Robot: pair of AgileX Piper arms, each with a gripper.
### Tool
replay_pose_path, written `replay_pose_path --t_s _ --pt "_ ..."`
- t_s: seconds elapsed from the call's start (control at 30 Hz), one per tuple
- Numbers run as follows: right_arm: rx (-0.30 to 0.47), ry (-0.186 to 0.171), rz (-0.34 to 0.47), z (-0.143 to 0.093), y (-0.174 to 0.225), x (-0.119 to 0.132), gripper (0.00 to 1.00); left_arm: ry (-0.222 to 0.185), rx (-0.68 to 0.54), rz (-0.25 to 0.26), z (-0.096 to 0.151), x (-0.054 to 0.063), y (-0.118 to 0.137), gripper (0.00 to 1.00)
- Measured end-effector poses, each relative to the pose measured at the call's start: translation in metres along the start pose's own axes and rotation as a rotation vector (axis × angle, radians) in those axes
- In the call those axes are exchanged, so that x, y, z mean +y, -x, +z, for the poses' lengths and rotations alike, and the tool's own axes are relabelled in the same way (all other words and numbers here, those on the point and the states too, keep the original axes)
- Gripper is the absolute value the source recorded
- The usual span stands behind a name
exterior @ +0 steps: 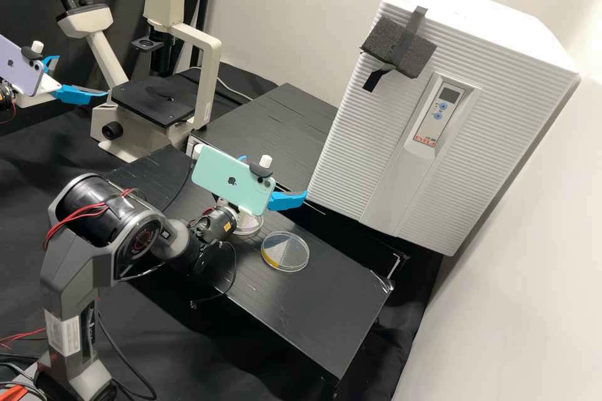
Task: Close the petri dish lid.
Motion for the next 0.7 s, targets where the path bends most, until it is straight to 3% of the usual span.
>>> replay_pose_path --t_s 0.47,0.7 --pt "-0.021 0.001 0.017 0.008 0.018 0.006 1.0 0.0 0.0 0.0 0.0 0.0 0.0 1.0" --pt "0.016 -0.048 0.138 0.016 0.055 0.024 1.0 0.0 0.0 0.0 0.0 0.0 0.0 1.0"
